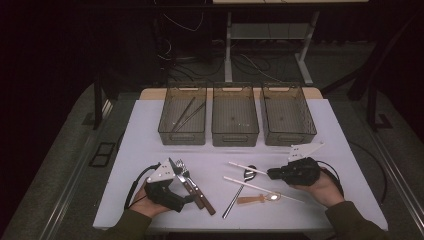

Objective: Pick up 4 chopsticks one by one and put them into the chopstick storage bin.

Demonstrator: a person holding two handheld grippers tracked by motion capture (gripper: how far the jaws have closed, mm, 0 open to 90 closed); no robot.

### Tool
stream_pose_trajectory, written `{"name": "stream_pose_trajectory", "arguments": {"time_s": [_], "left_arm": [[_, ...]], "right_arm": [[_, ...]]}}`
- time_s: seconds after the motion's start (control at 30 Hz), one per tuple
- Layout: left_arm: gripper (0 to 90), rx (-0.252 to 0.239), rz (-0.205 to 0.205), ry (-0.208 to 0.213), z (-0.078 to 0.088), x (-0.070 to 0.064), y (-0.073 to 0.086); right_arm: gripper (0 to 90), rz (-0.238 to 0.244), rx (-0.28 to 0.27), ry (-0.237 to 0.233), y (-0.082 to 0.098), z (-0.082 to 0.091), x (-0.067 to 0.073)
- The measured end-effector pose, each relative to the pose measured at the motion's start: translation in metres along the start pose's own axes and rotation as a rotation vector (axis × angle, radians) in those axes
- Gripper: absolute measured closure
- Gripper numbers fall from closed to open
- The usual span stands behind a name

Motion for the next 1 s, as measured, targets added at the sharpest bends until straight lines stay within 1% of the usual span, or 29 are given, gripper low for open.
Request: {"name": "stream_pose_trajectory", "arguments": {"time_s": [0.1,0.17,0.37,0.53,0.57,0.67,0.73,0.83,1.0], "left_arm": [[0.0,0.009,0.0,0.003,-0.003,0.001,0.001],[0.0,0.016,-0.007,0.006,-0.003,0.001,0.001],[0.0,0.015,-0.01,0.008,-0.004,0.001,0.0],[0.0,0.012,-0.008,0.011,-0.004,0.001,0.0],[0.0,0.009,-0.005,0.011,-0.004,0.001,0.0],[0.0,0.007,-0.003,0.01,-0.004,0.001,0.0],[0.0,0.007,-0.008,0.012,-0.004,0.001,0.0],[0.0,0.005,-0.007,0.013,-0.004,0.0,-0.001],[0.0,0.005,-0.011,0.012,-0.003,0.0,-0.001]], "right_arm": [[85.2,-0.013,-0.019,0.0,-0.004,0.002,-0.001],[85.2,-0.022,-0.028,0.004,-0.006,0.003,-0.002],[85.1,-0.045,-0.053,0.017,-0.012,0.007,-0.005],[85.1,-0.065,-0.075,0.017,-0.018,0.008,-0.009],[85.1,-0.073,-0.073,0.018,-0.019,0.009,-0.009],[85.1,-0.071,-0.075,0.025,-0.023,0.008,-0.011],[85.1,-0.079,-0.082,0.021,-0.027,0.009,-0.011],[85.1,-0.081,-0.086,0.033,-0.032,0.008,-0.013],[85.1,-0.093,-0.095,0.038,-0.043,0.008,-0.014]]}}
Point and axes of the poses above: each handheld gripper's, and its own axes: z roughly backward along the jaws, y roughly out of its underside, x roughly to its left, the point moved 5 cm from there along -z, roughly forward along the jaws, and after that the axes turned 2 degrees about z, right-handed, at the moved point
